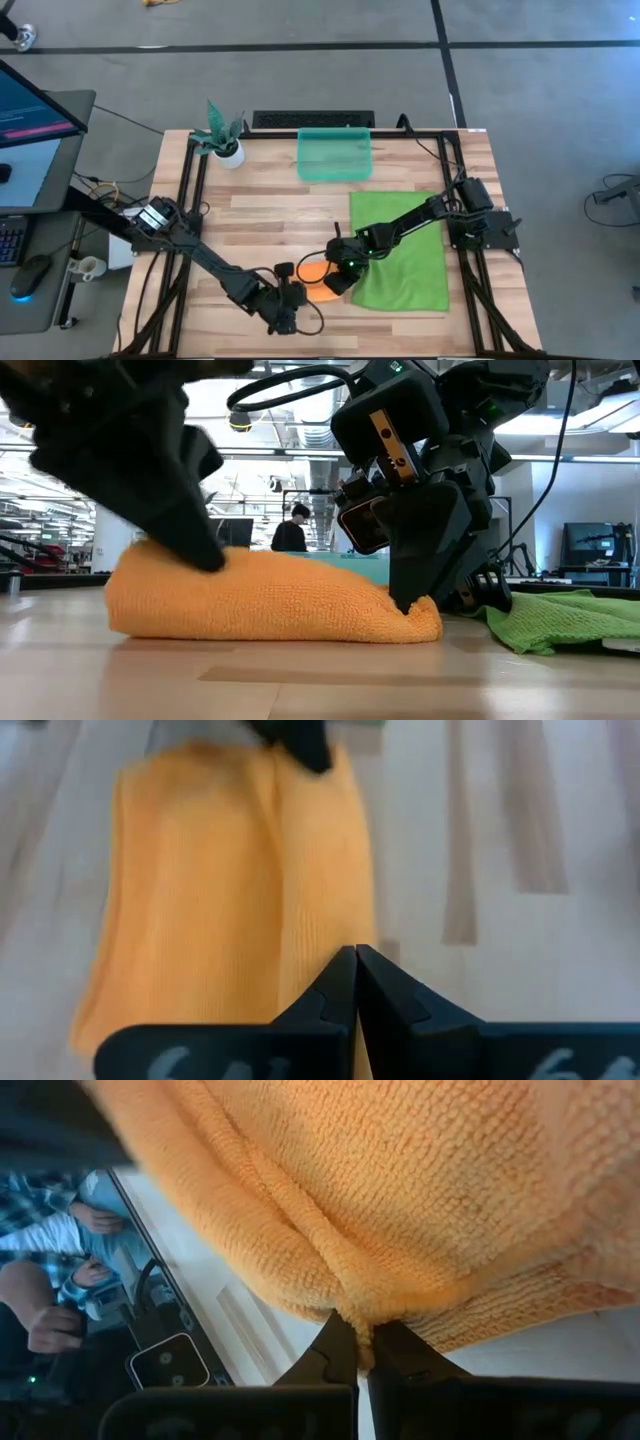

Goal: Roll microfiber towels into tight, uniform cylinder then place into a basket
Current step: Roll the orange towel

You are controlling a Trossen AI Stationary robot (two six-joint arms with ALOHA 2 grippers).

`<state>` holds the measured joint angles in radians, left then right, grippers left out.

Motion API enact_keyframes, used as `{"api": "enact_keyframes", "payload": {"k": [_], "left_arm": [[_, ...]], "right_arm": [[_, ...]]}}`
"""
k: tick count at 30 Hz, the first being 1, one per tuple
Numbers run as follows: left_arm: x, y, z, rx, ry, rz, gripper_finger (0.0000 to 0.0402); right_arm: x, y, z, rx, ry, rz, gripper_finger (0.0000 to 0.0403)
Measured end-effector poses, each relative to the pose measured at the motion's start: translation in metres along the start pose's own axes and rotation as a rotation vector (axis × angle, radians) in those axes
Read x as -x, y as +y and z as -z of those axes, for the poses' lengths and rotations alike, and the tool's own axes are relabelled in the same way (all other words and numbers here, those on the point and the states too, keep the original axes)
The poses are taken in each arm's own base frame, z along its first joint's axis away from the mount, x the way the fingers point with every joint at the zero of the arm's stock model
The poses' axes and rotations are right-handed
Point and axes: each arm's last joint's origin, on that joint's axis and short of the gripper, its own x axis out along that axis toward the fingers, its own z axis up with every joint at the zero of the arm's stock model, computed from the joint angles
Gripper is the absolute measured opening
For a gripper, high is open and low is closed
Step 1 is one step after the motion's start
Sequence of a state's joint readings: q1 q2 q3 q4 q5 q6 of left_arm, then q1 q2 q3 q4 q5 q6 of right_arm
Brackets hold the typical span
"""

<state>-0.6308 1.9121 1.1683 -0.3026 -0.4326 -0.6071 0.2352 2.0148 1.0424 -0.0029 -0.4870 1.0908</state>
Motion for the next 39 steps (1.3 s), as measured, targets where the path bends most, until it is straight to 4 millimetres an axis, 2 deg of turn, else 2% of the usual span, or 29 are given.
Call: {"api": "enact_keyframes", "payload": {"k": [8,12,21,25,30,39], "left_arm": [[-0.010,0.014,0.022,0.184,0.070,-0.045,0.0000],[-0.012,0.016,0.026,0.205,0.087,-0.020,0.0000],[-0.011,0.016,0.028,0.202,0.130,-0.003,0.0000],[-0.012,0.017,0.029,0.214,0.133,-0.010,0.0000],[-0.012,0.017,0.030,0.214,0.136,-0.012,0.0000],[-0.012,0.017,0.031,0.209,0.143,-0.017,0.0000]], "right_arm": [[0.000,0.000,0.000,-0.005,-0.003,0.000,0.0017],[0.000,0.000,-0.001,-0.008,-0.004,-0.001,0.0024],[0.001,0.002,-0.001,0.061,-0.002,-0.024,0.0132],[0.004,0.005,-0.004,0.097,-0.008,-0.059,0.0163],[0.013,0.011,-0.002,0.134,-0.048,-0.044,0.0171],[0.047,0.031,0.006,0.224,-0.128,-0.042,0.0161]]}}
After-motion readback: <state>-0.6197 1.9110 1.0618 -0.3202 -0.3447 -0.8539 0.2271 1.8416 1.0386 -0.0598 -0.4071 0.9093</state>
